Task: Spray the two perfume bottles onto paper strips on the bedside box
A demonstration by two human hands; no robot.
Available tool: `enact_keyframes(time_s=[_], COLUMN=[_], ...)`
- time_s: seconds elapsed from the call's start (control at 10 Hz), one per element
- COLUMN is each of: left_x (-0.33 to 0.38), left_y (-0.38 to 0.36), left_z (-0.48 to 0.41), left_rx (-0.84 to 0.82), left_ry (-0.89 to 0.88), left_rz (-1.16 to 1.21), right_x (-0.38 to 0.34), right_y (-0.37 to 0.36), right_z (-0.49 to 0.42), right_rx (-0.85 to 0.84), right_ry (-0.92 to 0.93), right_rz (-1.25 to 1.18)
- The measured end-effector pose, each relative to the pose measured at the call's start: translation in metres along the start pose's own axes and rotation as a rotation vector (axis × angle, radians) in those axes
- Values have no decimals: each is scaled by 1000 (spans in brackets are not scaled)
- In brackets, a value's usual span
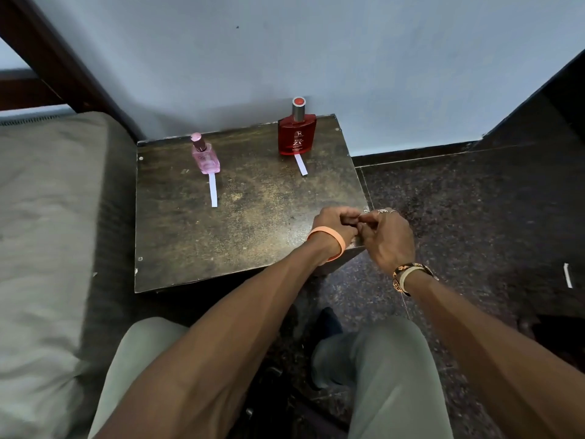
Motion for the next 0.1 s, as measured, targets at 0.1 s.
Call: enact_keyframes(time_s=[0.1], left_x=[2], left_y=[2], left_z=[6], left_rx=[-13], left_ry=[-48], left_rz=[-127], right_x=[-3], right_y=[-1], right_z=[2], right_rx=[-13], right_ry=[-7], right_rz=[73])
Point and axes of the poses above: each hand's wrist, its own z-axis away from the middle knuckle, its own y-axis out of the back of the hand, x = y × z, the point moved 5 cm from there along -z, towards the middle knuckle, and after that the axes turned 14 degrees about -x, right-handed, at the moved point
